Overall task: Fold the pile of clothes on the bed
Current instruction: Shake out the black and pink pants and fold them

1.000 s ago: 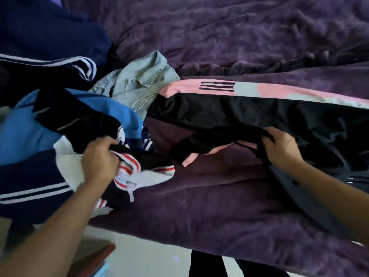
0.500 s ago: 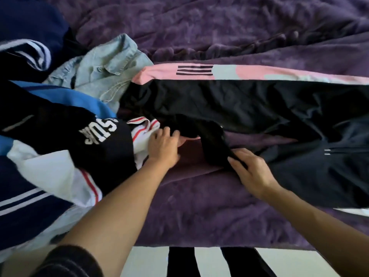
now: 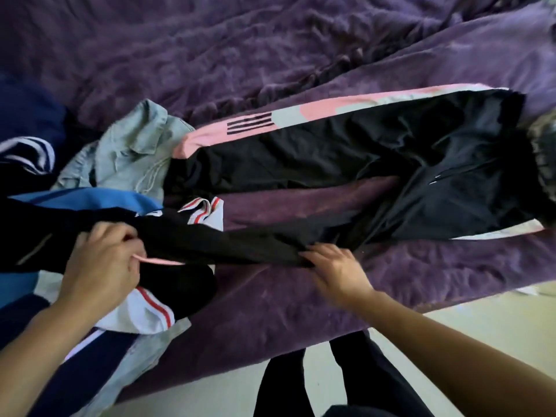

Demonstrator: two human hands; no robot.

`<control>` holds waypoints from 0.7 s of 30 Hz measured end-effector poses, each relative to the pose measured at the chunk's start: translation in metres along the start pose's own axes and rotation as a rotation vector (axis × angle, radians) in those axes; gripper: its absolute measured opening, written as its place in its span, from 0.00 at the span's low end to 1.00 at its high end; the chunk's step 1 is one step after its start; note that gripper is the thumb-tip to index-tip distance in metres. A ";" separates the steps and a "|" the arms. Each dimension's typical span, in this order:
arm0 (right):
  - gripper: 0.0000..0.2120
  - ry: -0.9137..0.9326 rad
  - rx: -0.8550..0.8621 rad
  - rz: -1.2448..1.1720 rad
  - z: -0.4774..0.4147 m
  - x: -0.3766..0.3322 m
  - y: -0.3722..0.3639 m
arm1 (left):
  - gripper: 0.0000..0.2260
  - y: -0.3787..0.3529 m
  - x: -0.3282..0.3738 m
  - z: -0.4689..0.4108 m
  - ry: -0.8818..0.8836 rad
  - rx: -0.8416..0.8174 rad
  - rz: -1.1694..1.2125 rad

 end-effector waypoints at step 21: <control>0.12 -0.249 0.153 0.113 -0.061 0.100 0.027 | 0.10 -0.052 0.073 -0.045 0.261 -0.106 0.242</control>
Point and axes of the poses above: each hand's wrist, its own z-axis away from the middle knuckle, its own y-axis out of the back of the hand, x = y × z, the point moved 4 cm from there along -z, towards the middle knuckle, and after that the axes turned 1 degree about y, right-handed, at the moved point
